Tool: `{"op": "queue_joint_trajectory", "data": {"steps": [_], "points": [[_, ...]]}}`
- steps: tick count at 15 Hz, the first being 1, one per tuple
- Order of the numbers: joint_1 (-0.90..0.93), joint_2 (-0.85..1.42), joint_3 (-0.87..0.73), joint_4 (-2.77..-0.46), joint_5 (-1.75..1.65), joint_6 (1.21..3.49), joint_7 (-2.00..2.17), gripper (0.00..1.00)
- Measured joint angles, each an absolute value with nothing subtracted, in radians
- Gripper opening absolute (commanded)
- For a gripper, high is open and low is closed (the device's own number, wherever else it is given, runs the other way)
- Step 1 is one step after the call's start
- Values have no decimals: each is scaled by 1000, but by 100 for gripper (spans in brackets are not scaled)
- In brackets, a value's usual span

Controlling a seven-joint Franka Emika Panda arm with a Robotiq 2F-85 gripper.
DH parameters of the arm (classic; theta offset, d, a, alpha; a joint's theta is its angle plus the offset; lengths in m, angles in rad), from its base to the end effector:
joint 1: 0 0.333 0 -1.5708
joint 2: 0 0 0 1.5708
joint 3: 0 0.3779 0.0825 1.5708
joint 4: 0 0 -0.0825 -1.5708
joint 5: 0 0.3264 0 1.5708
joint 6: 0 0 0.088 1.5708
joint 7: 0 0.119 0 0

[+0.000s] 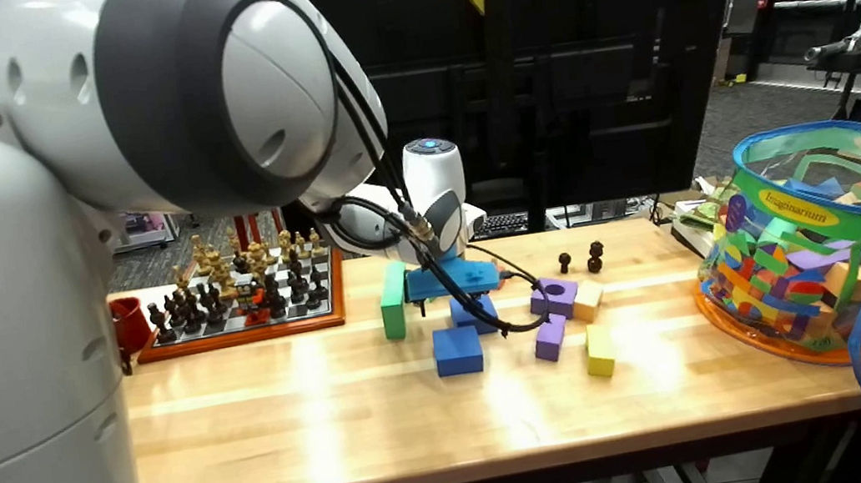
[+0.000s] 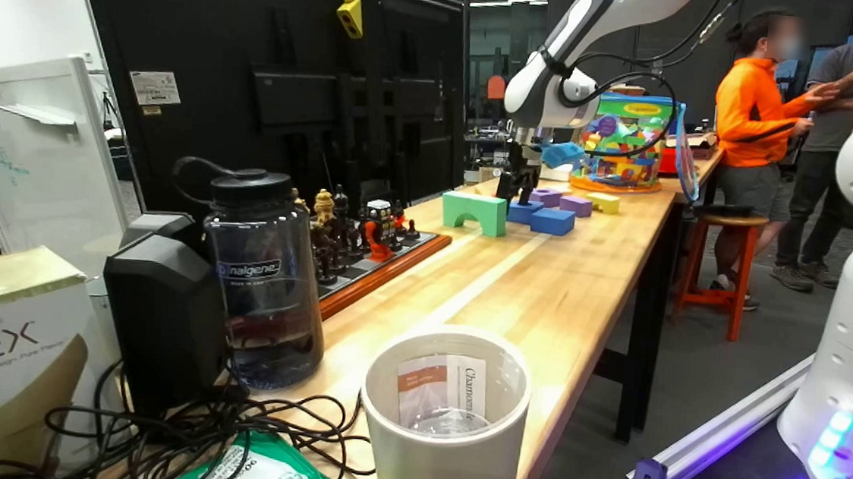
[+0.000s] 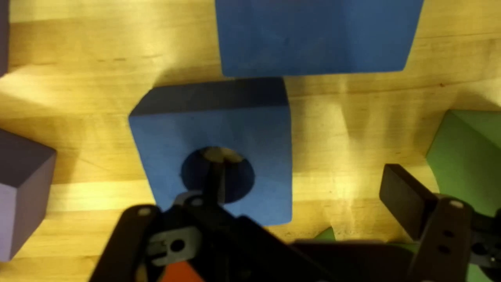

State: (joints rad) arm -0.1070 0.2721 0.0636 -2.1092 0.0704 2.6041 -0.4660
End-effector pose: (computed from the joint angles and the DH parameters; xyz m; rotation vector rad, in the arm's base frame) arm 0.5771 -0.0286 0.3988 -3.0685 -0.5614 -0.3612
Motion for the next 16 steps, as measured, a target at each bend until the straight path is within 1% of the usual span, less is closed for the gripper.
{"op": "queue_joint_trajectory", "data": {"steps": [1, 3, 4, 6, 7, 9, 10, 11, 12, 16], "points": [[-107, 269, 64, -2119, 70, 2610, -466, 74], [-108, 264, 64, -2139, 70, 2624, -466, 61], [-109, 262, 64, -2148, 70, 2630, -466, 52], [-112, 259, 64, -2163, 70, 2642, -466, 38], [-114, 258, 64, -2169, 71, 2648, -466, 29], [-118, 258, 64, -2178, 71, 2659, -466, 15], [-118, 257, 64, -2180, 72, 2665, -466, 6], [-119, 255, 64, -2183, 72, 2668, -466, 2], [-119, 254, 64, -2185, 72, 2670, -466, 6], [-119, 251, 65, -2186, 72, 2674, -466, 6]]}}
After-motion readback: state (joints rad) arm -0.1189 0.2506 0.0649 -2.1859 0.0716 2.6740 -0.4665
